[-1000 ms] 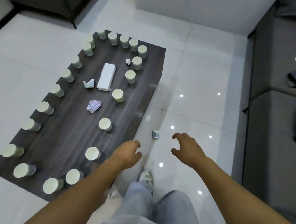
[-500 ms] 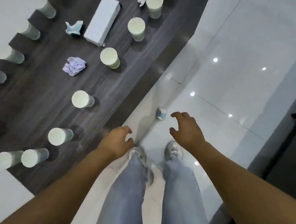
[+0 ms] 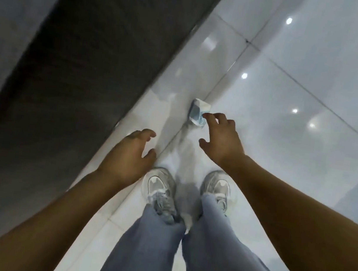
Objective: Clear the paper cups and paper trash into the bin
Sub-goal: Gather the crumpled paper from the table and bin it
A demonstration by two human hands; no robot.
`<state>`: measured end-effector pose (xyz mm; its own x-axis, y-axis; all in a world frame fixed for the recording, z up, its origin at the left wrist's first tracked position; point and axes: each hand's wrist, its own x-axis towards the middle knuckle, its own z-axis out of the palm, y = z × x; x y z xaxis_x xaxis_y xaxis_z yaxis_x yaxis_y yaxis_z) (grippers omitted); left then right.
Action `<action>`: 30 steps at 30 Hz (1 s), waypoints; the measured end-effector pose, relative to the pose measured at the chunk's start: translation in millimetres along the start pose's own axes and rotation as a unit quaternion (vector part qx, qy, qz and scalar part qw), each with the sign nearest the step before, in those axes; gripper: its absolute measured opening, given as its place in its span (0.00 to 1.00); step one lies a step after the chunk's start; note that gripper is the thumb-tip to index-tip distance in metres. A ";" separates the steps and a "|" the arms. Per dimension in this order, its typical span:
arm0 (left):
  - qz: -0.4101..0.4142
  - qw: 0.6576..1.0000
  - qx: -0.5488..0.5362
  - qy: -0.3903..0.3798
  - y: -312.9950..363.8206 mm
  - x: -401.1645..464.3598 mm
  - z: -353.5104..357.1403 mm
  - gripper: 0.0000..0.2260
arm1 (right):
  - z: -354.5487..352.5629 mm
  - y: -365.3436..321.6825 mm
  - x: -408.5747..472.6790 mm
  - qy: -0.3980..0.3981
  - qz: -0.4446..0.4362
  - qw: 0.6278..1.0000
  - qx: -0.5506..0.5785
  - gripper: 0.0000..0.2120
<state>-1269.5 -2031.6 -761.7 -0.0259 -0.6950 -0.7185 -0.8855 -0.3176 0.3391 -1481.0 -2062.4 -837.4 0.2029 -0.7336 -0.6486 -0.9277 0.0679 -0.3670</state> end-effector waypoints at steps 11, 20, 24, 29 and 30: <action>0.003 1.000 0.021 0.000 -51.4 100.7 61.5 0.17 | 79.3 39.4 119.2 0.028 -0.072 0.996 -0.050 0.32; 0.006 0.999 0.038 -0.016 -48.3 101.9 62.1 0.16 | 76.2 39.1 98.3 0.045 -0.099 0.991 -0.078 0.31; 0.018 0.999 0.040 -0.020 -26.3 63.9 38.5 0.16 | 35.5 14.7 44.3 0.033 -0.095 0.993 -0.054 0.32; 0.038 0.998 0.039 -0.020 24.0 -17.0 -19.9 0.18 | -45.6 -28.5 -47.7 0.019 -0.111 0.991 -0.072 0.31; 0.035 0.998 0.039 -0.022 35.9 -36.2 -36.3 0.18 | -65.4 -39.1 -67.2 0.018 -0.113 0.990 -0.080 0.30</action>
<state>-1283.5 -2041.3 -701.5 -0.1084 -0.6848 -0.7206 -0.9138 -0.2168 0.3435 -1478.9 -2060.0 -735.9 0.4032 -0.7415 -0.5364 -0.8980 -0.2076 -0.3880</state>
